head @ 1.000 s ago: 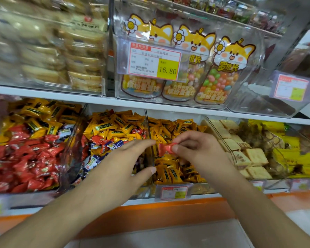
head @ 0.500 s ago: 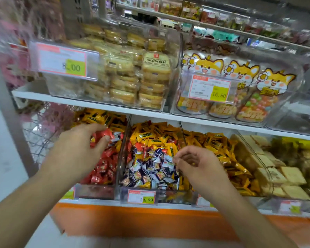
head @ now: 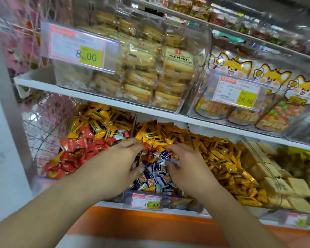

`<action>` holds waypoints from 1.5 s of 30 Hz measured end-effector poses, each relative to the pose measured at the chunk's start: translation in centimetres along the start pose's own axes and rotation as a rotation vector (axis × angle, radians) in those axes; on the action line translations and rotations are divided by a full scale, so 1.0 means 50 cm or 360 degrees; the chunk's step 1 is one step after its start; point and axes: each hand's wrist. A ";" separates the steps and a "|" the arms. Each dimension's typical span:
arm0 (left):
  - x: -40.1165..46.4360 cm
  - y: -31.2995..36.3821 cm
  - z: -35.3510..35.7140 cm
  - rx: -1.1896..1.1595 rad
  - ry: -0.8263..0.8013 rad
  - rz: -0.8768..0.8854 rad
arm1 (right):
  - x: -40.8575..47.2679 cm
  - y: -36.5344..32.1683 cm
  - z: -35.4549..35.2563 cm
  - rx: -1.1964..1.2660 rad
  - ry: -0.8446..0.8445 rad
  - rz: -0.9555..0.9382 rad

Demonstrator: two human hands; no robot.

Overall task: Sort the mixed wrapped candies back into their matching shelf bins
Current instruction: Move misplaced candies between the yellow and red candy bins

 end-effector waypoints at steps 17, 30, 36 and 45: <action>0.013 -0.020 0.001 0.0003 0.0140 0.0019 | 0.130 0.036 -0.023 -0.0262 0.0042 0.0090; 0.022 -0.011 0.000 0.0057 0.0181 -0.0025 | 0.147 0.060 -0.005 -0.0216 0.0117 0.0118; 0.026 -0.003 -0.001 0.0031 0.0214 -0.0044 | 0.103 0.054 -0.028 0.0224 0.0461 0.0126; 0.056 0.015 0.021 -0.0031 0.0334 -0.0025 | -0.006 0.150 -0.096 0.0850 0.0752 0.0473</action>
Point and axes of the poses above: each hand's wrist, its own x-axis towards the middle knuckle, its own z-axis out of the palm, y = z × x, and after that the axes turned 4 degrees about -y, right-handed
